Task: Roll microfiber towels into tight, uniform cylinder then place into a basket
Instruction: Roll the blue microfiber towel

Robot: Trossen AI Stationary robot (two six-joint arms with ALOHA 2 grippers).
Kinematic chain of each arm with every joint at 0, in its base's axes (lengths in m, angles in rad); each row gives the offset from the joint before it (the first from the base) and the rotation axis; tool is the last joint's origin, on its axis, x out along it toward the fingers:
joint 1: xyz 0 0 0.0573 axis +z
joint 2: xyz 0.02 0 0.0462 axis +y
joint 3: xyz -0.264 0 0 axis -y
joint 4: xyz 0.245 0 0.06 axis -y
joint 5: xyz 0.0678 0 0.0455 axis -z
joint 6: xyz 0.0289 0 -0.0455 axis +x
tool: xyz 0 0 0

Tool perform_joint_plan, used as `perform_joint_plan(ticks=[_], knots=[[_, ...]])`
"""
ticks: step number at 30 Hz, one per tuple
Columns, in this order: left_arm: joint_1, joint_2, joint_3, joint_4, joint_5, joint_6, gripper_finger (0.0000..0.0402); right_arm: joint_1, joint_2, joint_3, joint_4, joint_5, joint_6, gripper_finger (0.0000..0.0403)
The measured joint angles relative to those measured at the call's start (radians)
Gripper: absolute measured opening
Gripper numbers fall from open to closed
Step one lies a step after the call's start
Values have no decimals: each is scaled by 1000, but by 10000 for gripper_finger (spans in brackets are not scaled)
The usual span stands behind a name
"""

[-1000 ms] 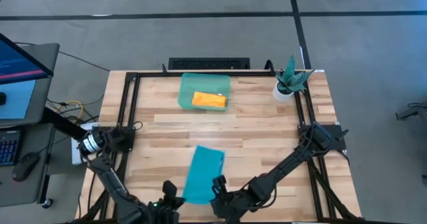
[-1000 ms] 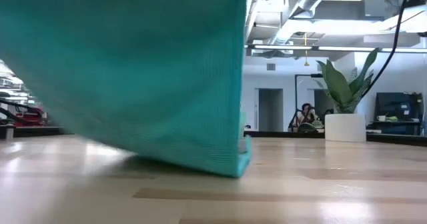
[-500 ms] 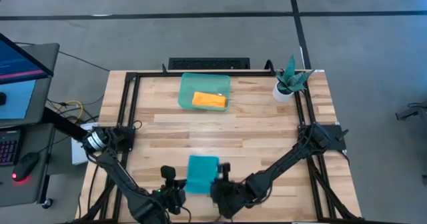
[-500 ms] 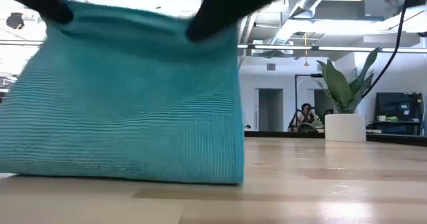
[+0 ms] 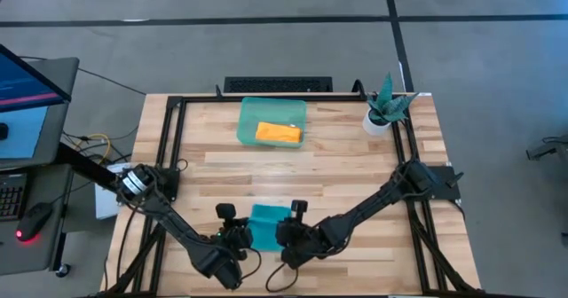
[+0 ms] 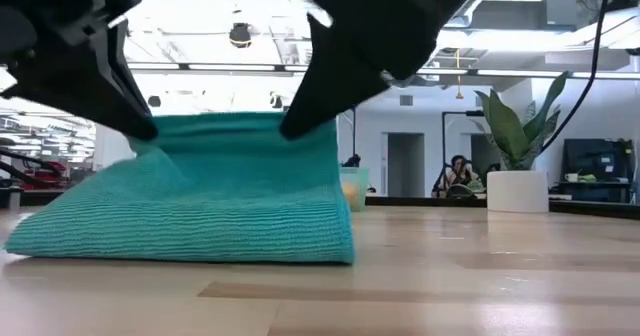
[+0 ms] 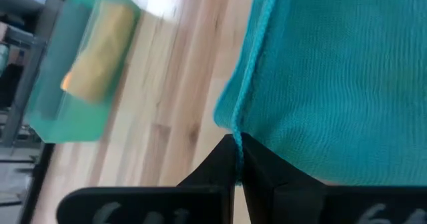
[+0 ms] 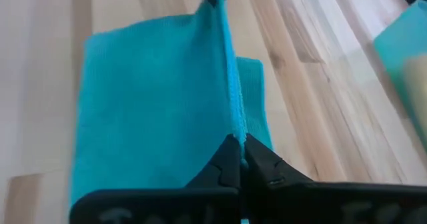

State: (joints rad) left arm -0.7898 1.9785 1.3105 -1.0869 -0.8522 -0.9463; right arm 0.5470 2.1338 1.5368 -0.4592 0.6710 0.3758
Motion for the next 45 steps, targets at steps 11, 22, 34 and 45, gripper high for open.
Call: perform_joint_plan(ticks=[11,22,34,45], knots=[[44,0,-40,133,19,71,6,-30,0,-37,-31,-20,99,13],[60,0,-41,183,120,102,40,-45,0,-38,-32,-108,132,31],[63,0,-41,194,162,122,156,-60,-10,-38,-36,-125,125,174],[-26,-1,50,73,96,100,163,-33,-93,79,-257,-190,164,214]])
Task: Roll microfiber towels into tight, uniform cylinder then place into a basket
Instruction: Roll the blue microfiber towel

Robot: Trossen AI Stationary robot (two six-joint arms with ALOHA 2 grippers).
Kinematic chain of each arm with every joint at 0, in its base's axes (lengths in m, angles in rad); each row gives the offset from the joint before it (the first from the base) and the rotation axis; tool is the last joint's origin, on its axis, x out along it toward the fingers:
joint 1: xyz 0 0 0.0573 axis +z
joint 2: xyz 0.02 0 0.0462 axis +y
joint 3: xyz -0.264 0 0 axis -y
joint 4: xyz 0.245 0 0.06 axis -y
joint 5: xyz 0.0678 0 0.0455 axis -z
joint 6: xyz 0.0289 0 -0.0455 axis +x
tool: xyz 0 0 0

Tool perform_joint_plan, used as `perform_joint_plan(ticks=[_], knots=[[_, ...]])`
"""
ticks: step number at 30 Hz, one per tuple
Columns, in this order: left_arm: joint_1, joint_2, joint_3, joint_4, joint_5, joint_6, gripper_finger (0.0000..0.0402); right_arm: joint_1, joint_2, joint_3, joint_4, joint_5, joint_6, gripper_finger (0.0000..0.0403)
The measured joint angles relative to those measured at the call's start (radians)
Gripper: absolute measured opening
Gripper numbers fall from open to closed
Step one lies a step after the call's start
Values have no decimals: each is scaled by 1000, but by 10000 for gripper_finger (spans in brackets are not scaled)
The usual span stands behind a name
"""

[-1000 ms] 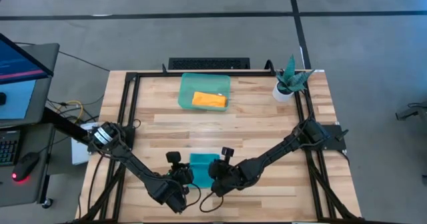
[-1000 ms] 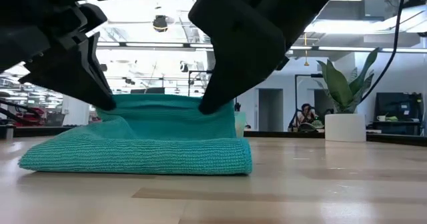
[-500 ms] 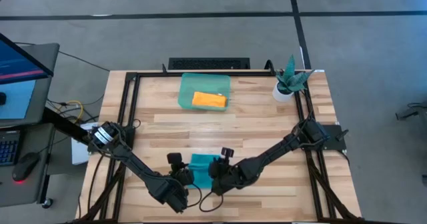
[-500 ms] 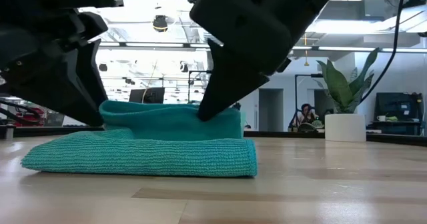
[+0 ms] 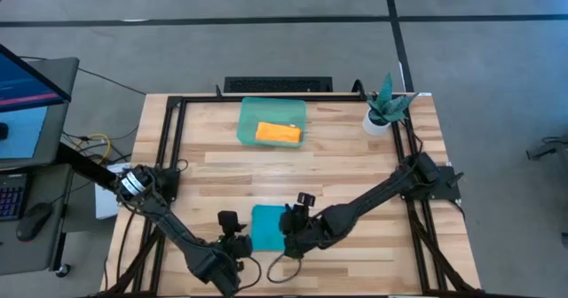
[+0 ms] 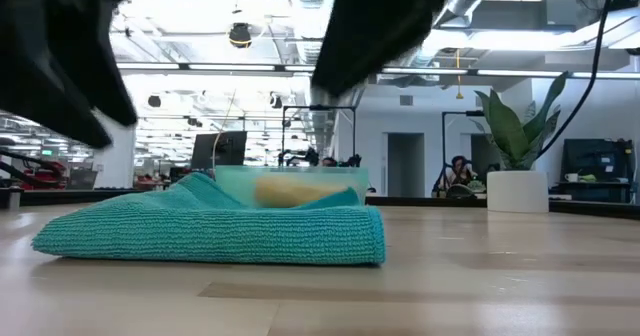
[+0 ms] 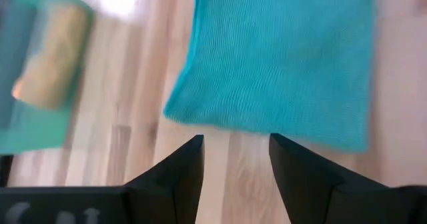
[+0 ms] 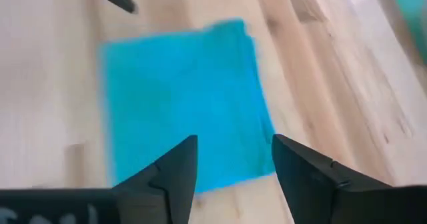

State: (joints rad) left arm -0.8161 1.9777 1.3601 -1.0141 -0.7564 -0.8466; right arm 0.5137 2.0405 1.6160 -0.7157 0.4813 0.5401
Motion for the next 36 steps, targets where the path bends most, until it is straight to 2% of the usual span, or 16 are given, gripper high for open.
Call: perform_joint_plan(ticks=[3,6,15,21,26,31,36], knots=[[-34,-1,33,-18,-59,1,163,40,-4,25,22,-9,-13,211],[-55,-1,34,34,-67,67,163,81,6,25,14,-14,-40,208],[-36,-1,-39,248,39,293,163,130,111,27,36,-62,-197,203],[-28,-1,-116,416,53,454,163,124,176,26,136,-63,-306,201],[-10,-1,-154,460,-3,467,163,103,175,27,169,-79,-303,194],[-15,-1,-138,460,-30,468,163,95,149,29,195,-84,-287,183],[-13,-1,-125,470,-115,464,163,78,153,27,223,-82,-280,151]])
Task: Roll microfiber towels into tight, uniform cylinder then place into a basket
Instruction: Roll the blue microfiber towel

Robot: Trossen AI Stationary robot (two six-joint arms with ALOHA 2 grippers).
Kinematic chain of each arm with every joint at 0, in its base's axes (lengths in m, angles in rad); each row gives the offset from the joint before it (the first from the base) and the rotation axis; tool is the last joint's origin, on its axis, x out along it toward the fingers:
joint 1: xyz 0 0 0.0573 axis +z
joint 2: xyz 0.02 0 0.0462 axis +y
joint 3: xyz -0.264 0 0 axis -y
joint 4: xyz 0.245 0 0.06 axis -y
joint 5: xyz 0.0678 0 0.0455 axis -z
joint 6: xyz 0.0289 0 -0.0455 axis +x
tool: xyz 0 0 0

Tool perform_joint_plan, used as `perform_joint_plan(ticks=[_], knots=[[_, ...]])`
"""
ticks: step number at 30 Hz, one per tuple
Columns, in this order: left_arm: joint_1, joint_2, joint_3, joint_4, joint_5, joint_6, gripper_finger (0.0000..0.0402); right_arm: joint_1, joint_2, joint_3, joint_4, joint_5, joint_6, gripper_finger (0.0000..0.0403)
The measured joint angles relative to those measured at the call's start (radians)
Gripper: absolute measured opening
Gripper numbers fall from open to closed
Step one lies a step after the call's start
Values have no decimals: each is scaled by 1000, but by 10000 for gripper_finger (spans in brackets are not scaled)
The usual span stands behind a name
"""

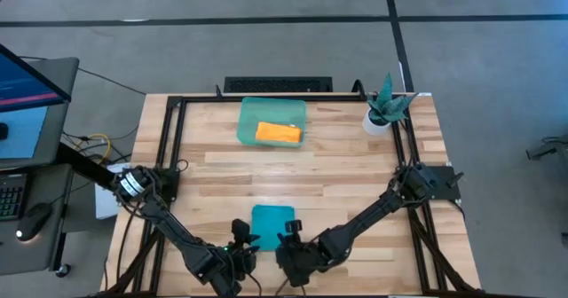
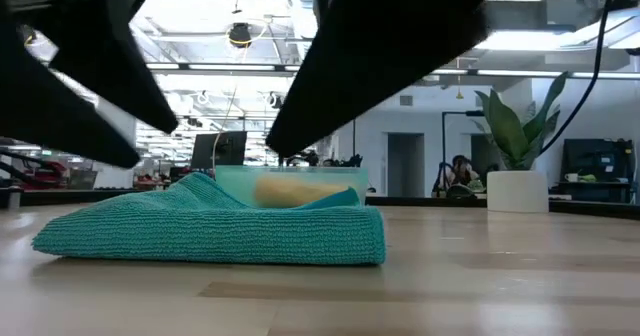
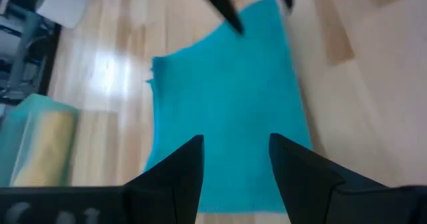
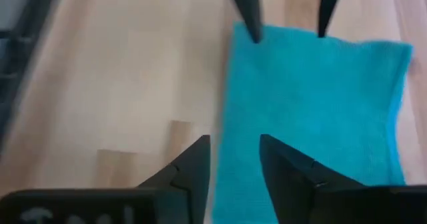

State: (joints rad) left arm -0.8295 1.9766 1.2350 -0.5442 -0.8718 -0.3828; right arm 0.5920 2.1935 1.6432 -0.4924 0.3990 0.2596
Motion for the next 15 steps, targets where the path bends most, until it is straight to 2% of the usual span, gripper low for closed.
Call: perform_joint_plan(ticks=[5,11,15], knots=[[44,7,-15,36,42,-33,163,-25,5,-1,-6,-45,3,96],[99,7,-120,160,148,-27,149,-23,5,-1,-21,-62,4,34],[112,0,-172,210,159,-75,131,-24,4,-29,-39,-88,9,7]])
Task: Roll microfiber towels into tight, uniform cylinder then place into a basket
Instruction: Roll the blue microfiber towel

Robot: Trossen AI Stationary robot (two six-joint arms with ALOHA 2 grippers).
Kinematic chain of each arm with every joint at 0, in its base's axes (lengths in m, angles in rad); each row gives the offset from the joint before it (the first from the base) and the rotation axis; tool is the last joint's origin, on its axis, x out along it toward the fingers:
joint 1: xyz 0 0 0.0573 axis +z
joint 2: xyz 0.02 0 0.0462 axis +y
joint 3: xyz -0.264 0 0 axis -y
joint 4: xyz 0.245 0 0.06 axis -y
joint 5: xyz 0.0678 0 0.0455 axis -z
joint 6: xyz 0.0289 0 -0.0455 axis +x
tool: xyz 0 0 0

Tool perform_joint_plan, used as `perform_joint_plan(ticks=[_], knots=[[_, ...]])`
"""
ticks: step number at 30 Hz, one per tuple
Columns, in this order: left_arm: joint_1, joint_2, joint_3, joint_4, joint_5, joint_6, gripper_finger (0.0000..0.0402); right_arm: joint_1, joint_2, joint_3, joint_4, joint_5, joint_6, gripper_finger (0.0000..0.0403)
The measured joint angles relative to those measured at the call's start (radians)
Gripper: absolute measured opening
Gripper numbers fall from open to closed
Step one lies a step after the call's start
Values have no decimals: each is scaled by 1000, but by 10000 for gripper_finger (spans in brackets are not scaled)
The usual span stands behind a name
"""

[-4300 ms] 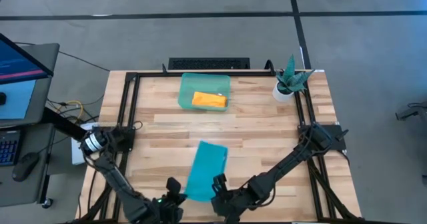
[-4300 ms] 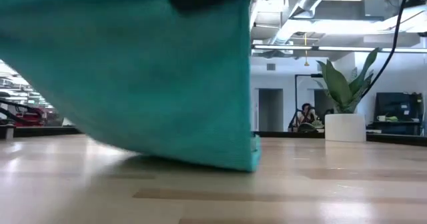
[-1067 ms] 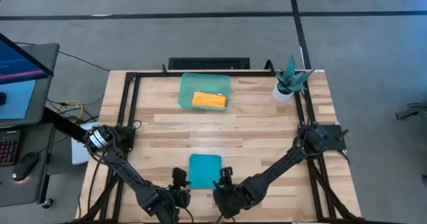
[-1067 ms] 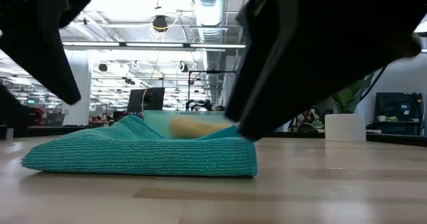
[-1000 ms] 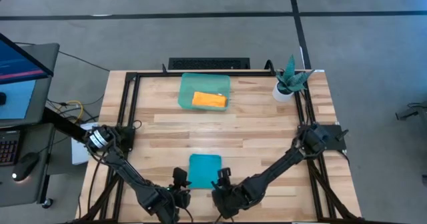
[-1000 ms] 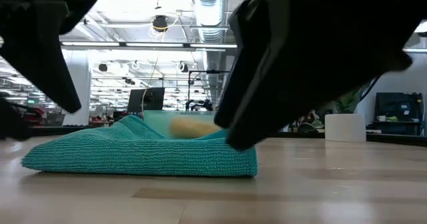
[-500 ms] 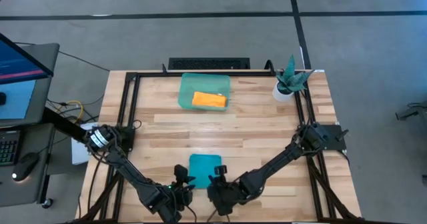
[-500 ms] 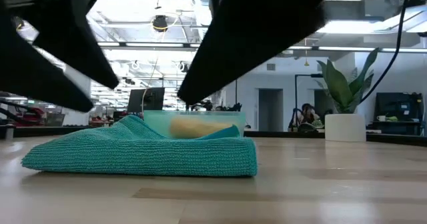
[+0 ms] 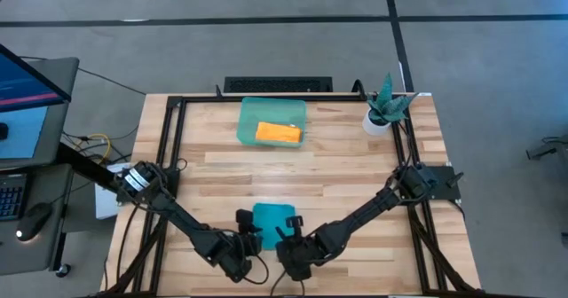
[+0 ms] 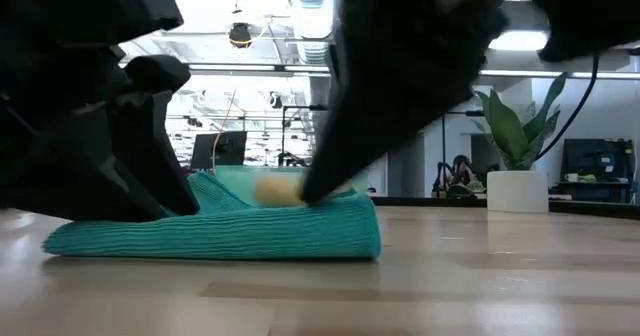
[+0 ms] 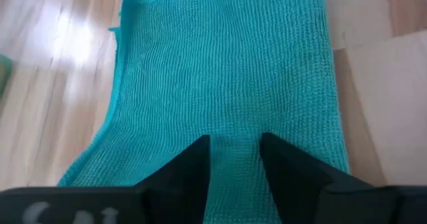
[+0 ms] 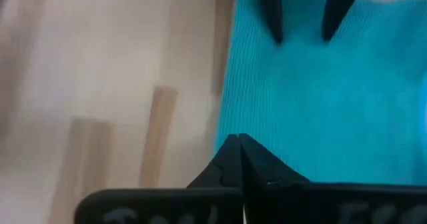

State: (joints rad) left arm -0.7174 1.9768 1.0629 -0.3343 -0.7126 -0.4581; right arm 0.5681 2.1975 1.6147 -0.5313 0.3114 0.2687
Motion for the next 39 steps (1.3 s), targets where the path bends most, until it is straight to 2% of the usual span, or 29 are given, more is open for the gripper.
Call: perform_joint_plan(ticks=[8,17,22,29,36,39], knots=[[-2,2,-5,29,4,-17,109,-18,0,-46,-33,-74,80,26],[-7,8,51,-10,43,-17,103,-21,-1,-49,-51,-99,92,9],[-42,9,88,-84,-20,-17,103,-3,-19,-46,-115,-98,90,19],[-94,9,174,-229,-110,-31,103,39,-29,22,-214,-22,88,23],[-164,9,312,-496,-163,-114,103,75,-29,135,-287,22,64,17],[-224,8,349,-513,-168,-18,103,111,-29,198,-352,122,63,17]])
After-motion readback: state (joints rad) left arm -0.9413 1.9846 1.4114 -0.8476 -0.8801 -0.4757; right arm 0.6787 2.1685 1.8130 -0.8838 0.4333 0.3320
